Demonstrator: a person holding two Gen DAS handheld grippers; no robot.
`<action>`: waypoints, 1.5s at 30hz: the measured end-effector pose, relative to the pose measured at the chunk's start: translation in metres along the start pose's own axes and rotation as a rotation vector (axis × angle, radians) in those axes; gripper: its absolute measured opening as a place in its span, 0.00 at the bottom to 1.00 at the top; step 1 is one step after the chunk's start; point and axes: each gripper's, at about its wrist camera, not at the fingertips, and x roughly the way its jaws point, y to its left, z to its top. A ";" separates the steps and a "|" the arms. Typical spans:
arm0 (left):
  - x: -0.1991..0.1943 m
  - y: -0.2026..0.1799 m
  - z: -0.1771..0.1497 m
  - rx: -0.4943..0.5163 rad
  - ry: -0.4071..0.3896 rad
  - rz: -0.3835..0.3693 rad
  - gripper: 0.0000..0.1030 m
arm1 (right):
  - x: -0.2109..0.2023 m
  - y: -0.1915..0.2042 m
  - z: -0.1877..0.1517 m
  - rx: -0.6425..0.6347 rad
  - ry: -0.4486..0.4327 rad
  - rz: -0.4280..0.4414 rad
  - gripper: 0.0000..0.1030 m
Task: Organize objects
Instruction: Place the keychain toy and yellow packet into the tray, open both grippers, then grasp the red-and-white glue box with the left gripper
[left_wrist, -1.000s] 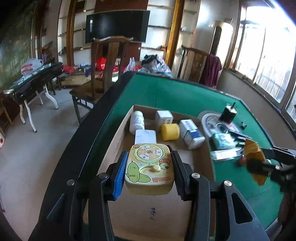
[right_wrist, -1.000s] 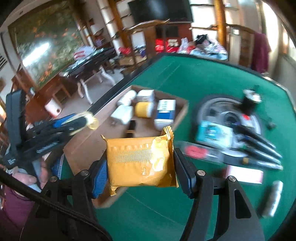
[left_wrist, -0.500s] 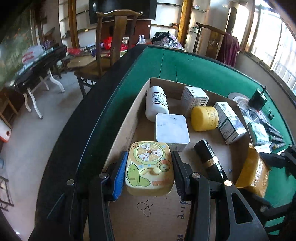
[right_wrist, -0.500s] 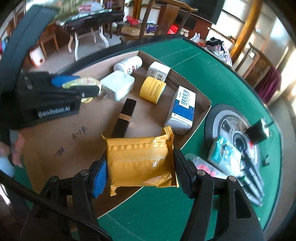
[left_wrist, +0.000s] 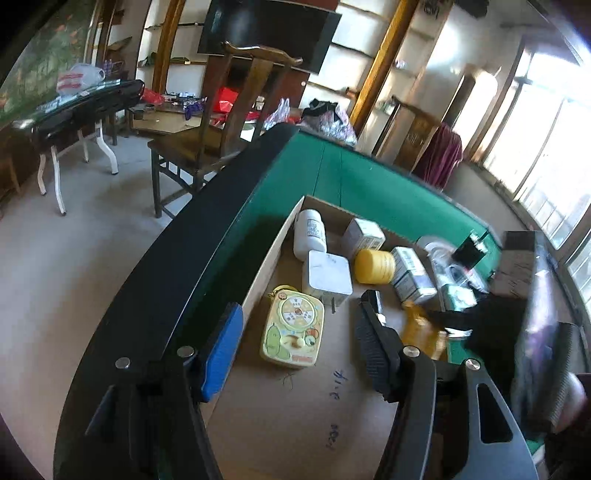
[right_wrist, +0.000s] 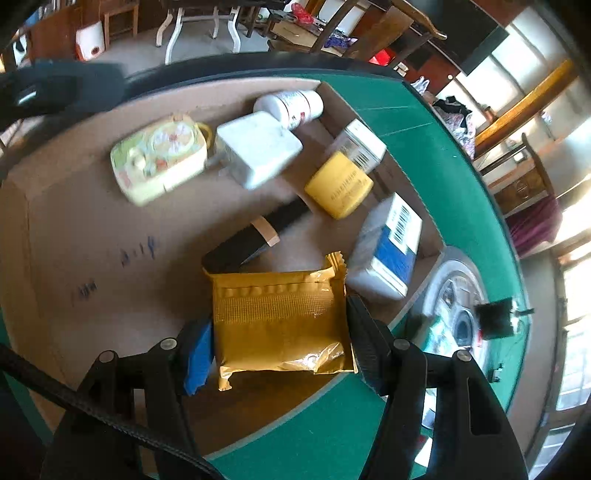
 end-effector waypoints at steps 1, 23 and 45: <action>-0.004 0.003 0.000 -0.012 -0.004 -0.007 0.55 | 0.001 0.001 0.003 0.003 -0.006 0.014 0.62; -0.043 -0.042 -0.018 0.022 -0.027 -0.008 0.62 | -0.078 -0.065 -0.069 0.387 -0.286 0.080 0.68; 0.024 -0.283 -0.067 0.570 0.078 -0.148 0.68 | -0.072 -0.277 -0.300 1.155 -0.473 0.039 0.74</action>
